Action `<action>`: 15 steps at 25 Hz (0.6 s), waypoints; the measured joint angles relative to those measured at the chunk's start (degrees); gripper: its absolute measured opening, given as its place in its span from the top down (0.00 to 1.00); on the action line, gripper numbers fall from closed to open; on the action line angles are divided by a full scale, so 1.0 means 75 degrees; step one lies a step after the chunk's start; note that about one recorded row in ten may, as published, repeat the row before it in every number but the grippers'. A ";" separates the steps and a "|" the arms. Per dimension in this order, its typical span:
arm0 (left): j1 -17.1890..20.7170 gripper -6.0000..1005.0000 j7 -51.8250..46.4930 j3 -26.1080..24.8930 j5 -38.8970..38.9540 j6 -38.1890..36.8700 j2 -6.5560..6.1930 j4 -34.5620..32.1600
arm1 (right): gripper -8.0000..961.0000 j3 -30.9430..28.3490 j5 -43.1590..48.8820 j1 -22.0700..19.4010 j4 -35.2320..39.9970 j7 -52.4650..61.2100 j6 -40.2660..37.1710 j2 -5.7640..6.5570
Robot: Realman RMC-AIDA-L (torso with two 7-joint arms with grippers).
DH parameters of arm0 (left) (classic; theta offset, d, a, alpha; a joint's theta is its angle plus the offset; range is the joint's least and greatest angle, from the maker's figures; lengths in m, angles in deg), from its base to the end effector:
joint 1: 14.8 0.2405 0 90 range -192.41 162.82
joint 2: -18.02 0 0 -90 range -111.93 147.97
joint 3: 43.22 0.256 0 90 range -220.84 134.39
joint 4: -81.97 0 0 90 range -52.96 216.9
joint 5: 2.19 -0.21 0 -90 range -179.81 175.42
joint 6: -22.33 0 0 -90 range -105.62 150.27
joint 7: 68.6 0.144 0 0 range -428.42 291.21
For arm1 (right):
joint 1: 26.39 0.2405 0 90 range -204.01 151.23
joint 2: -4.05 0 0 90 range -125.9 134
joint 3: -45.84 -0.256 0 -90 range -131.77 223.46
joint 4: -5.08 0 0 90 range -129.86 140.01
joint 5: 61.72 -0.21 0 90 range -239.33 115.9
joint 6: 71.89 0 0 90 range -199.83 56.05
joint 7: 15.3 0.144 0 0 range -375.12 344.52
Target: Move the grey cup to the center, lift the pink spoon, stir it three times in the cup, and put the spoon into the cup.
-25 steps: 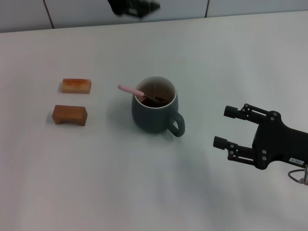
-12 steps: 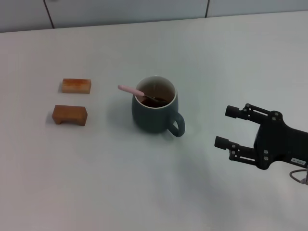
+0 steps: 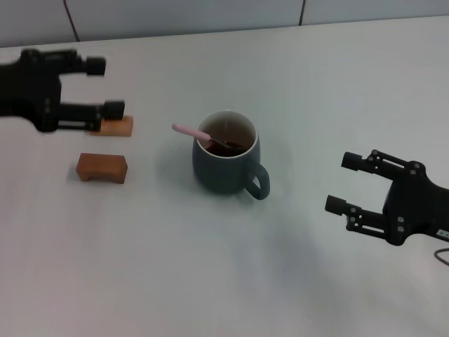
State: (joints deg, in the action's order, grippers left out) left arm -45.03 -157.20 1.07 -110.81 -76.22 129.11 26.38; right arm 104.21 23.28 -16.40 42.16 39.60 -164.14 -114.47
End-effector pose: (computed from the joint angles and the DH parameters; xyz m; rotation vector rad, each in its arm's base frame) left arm -0.2278 0.3495 0.0954 -2.7720 -0.3274 -0.5887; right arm 0.2988 0.2441 -0.0018 -2.5227 0.3412 0.9304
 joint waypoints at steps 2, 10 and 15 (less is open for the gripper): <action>0.0106 0.18 0.0566 -0.0071 -0.0004 0.0002 -0.0041 0.0556 | 0.21 -0.0044 0.0005 -0.0037 0.0124 0.0136 -0.0005 0.0000; 0.0510 0.15 0.1743 -0.0066 -0.0362 0.0237 0.0154 0.1114 | 0.21 -0.0392 0.0407 -0.0102 0.0730 0.0964 -0.0031 -0.0030; 0.0644 0.15 0.2162 -0.0102 -0.0519 0.0632 0.0331 0.1361 | 0.21 -0.0433 0.0414 -0.0102 0.0863 0.1213 -0.0040 -0.0027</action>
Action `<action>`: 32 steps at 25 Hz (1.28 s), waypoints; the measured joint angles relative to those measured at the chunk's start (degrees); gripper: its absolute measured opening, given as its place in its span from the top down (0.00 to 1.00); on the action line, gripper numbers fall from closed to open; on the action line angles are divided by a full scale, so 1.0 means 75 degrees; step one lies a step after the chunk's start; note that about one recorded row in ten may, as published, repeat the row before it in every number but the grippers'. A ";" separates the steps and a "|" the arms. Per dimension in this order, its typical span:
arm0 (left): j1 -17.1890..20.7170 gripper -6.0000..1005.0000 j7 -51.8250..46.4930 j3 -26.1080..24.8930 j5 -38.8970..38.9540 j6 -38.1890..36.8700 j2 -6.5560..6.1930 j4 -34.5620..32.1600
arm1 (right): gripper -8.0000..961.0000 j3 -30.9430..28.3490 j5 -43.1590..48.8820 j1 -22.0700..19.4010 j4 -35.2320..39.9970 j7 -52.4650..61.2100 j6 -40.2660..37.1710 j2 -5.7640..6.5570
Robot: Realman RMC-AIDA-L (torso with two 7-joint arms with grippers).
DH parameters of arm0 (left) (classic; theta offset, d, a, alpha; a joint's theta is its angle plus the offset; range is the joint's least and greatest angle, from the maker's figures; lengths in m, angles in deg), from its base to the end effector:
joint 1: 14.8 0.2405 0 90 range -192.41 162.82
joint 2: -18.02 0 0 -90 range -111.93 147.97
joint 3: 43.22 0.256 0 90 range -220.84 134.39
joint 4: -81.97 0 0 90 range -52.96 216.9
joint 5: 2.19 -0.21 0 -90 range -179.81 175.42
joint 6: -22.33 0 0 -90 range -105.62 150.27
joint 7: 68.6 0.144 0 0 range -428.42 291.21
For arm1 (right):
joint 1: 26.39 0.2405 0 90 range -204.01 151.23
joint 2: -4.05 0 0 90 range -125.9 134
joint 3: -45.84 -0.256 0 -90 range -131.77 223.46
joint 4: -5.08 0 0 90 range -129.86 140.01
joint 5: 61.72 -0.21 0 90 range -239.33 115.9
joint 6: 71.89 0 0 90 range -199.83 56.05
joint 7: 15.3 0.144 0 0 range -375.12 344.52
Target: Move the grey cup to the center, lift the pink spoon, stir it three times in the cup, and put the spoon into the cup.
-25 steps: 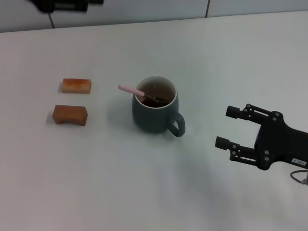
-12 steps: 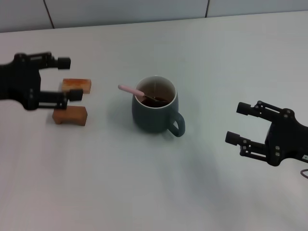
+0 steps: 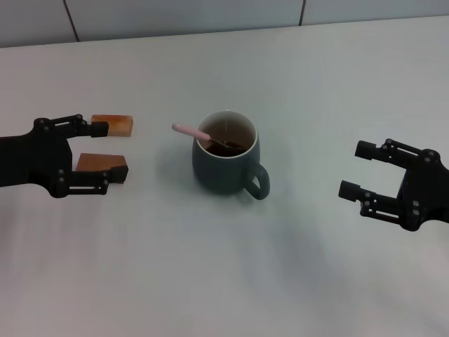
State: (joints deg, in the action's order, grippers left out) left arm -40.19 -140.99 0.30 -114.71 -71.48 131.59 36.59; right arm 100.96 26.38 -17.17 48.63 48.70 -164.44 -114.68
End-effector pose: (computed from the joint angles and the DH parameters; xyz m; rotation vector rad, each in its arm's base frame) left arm -0.2832 0.3202 0.0515 -2.7539 -0.3236 -0.5263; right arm 0.2974 0.2510 0.0167 -2.5200 0.4297 0.9095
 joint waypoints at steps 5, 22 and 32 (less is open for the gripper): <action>0.0120 0.15 0.0327 0.0011 -0.0001 0.0002 0.0185 -0.0021 | 0.21 0.0080 0.0025 0.0116 0.0085 0.0032 0.0001 -0.0013; 0.0151 0.15 0.0730 -0.0266 0.0096 -0.0088 0.0396 0.0005 | 0.21 0.0476 0.0207 0.0570 0.0062 -0.0053 0.0221 -0.0046; 0.0160 0.15 0.0723 -0.0465 0.0097 -0.0240 0.0375 0.0005 | 0.21 0.0497 0.0207 0.0645 0.0028 -0.0060 0.0234 -0.0049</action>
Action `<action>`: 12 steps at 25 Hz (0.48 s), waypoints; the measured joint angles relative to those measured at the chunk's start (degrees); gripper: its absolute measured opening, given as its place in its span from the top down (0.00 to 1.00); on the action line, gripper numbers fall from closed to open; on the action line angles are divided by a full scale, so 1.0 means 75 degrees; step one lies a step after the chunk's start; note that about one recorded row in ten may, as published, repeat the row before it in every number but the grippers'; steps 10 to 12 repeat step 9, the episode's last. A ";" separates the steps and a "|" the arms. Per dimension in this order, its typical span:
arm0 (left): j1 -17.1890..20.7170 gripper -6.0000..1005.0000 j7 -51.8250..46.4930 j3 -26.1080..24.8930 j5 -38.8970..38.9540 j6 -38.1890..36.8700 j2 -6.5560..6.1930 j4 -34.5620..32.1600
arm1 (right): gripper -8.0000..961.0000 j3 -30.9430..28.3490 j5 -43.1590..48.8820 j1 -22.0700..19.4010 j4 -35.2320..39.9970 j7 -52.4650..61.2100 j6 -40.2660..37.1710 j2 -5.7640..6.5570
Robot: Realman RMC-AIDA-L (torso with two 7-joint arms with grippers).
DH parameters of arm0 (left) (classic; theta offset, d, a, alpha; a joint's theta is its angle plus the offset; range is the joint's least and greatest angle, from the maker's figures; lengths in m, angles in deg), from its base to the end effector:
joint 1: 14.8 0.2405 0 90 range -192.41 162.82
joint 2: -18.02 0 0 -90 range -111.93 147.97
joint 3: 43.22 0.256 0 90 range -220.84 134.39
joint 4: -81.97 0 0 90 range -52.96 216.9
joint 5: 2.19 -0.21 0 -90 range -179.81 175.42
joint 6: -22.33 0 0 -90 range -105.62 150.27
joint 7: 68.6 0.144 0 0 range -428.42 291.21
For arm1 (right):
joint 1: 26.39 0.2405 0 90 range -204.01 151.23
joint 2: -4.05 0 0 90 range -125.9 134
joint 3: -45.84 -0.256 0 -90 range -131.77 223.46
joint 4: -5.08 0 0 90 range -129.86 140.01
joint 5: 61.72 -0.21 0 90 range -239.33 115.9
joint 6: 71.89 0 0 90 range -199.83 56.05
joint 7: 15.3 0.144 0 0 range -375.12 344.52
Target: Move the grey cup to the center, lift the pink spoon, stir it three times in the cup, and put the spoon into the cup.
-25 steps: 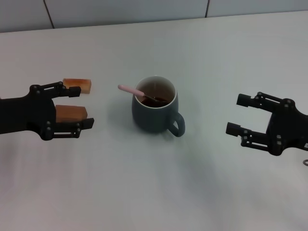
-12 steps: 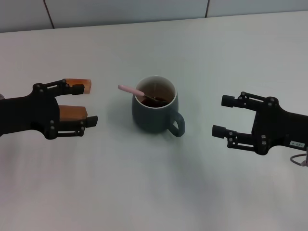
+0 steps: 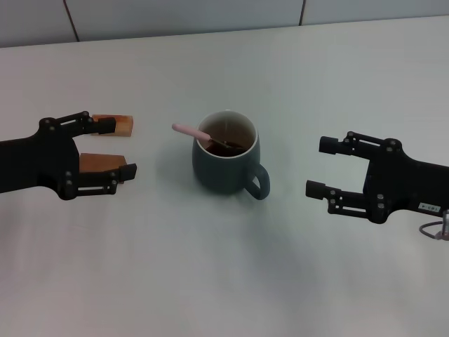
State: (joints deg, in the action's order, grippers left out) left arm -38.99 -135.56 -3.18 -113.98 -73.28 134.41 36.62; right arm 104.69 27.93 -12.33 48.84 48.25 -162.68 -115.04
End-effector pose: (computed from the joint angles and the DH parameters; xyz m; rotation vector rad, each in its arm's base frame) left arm -0.2809 0.3098 0.0420 -2.7128 -0.2497 -0.6202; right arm 0.2728 0.2726 0.0009 -2.6273 0.3158 0.8872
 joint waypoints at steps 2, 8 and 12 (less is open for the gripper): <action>0.0000 0.15 0.0000 0.0000 0.0000 0.0000 0.0000 0.0000 | 0.21 0.0006 0.0001 0.0001 0.0000 -0.0001 0.0002 0.0000; -0.0004 0.15 -0.0002 -0.0043 0.0000 0.0004 0.0008 0.0000 | 0.21 0.0008 0.0063 0.0002 0.0000 -0.0001 0.0002 0.0000; 0.0006 0.15 -0.0002 -0.0041 -0.0001 0.0004 0.0017 0.0000 | 0.21 0.0008 0.0067 0.0006 0.0000 -0.0001 0.0002 0.0000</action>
